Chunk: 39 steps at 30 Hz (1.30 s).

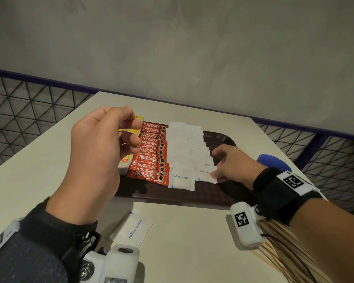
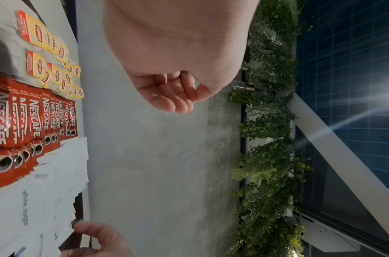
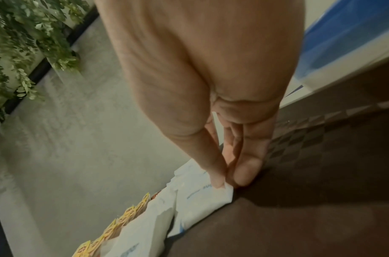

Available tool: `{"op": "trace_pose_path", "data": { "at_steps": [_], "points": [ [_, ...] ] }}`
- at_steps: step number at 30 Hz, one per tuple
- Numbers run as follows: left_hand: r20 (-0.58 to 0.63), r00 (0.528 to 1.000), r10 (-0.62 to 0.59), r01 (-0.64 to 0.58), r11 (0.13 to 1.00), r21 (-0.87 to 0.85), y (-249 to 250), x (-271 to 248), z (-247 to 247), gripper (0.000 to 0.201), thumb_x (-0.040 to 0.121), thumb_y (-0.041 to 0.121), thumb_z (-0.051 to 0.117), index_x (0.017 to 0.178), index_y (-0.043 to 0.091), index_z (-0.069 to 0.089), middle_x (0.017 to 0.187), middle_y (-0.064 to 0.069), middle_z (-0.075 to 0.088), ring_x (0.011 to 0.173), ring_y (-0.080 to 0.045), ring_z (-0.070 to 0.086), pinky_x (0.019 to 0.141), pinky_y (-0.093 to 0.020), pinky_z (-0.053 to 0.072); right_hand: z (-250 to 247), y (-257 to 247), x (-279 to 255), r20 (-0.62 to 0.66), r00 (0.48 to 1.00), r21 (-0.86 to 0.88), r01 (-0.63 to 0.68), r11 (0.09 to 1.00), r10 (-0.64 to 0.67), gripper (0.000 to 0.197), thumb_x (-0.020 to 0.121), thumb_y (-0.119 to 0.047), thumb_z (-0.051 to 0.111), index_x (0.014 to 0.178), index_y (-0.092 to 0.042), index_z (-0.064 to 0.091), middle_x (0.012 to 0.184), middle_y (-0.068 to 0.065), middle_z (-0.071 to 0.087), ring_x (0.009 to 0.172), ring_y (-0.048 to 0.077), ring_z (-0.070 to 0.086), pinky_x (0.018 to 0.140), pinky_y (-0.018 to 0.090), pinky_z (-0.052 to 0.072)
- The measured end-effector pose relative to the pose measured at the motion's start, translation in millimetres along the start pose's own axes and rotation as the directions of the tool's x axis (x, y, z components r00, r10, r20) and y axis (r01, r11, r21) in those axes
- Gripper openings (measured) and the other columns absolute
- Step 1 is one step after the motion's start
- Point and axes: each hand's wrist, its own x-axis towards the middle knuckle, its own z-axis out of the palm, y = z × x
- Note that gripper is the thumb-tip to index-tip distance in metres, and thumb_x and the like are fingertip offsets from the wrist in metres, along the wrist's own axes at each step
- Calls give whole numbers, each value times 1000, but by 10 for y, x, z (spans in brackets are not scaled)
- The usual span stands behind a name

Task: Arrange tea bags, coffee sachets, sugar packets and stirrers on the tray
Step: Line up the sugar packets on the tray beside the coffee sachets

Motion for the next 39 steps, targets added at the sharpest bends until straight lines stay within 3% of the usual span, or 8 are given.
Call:
{"op": "trace_pose_path", "data": {
  "at_steps": [5,11,16,19,25,28,36,39],
  "points": [
    [0,1000,-4,4,1000,2,-1,1,0,21,98,18,60,79,14,66,71,0,68,54,-14,54,49,-26,46,-15,-26,-3,-46,999,-26,0,1000,-1,61,88,-16,77,139,-17,43,100,8,65,85,21,69,69,28,62],
    [1,1000,-1,1,1000,2,14,-4,6,21,98,18,59,79,15,65,70,0,68,54,-14,54,50,-26,46,7,-72,-105,73,997,-194,9,981,5,83,81,-40,83,144,-20,33,111,-1,57,90,18,64,65,27,59],
    [8,1000,-4,3,1000,10,15,-15,1,21,99,18,59,79,14,64,70,1,67,54,-13,54,50,-25,46,81,-162,-96,98,995,-239,36,970,-13,74,82,-30,83,139,-18,37,116,0,59,88,18,66,74,33,64],
    [6,1000,-3,3,1000,13,22,-15,3,21,99,18,59,79,15,65,71,0,67,55,-13,54,50,-25,46,101,-206,-86,90,996,-223,34,974,-15,76,82,-26,84,142,-16,36,106,-3,56,82,17,67,74,32,64],
    [0,1000,2,-2,1000,11,40,-13,1,22,99,17,59,78,15,65,70,0,67,54,-13,54,51,-26,46,113,-237,-47,72,997,-223,27,974,-11,81,81,-23,85,145,-15,36,105,-3,54,81,18,66,73,29,63],
    [-1,1000,0,0,1000,14,44,-9,-1,22,99,17,59,78,15,65,70,0,68,54,-13,54,50,-26,46,111,-233,-38,71,997,-227,25,974,-9,82,80,-25,86,145,-15,37,114,-2,51,85,19,63,70,27,62],
    [14,1000,-10,10,1000,23,37,-15,2,20,97,17,59,78,15,65,71,1,68,55,-13,54,50,-25,46,108,-181,-31,82,996,-311,65,948,-41,74,80,-33,85,137,-18,39,105,-6,55,87,16,61,81,37,62],
    [13,1000,-12,12,1000,23,51,-15,3,19,97,18,59,79,15,64,71,1,68,54,-13,55,50,-25,46,44,-200,-71,61,996,-350,83,933,-66,70,83,-38,81,136,-18,40,118,-3,58,93,15,59,78,32,54]
  ]
}}
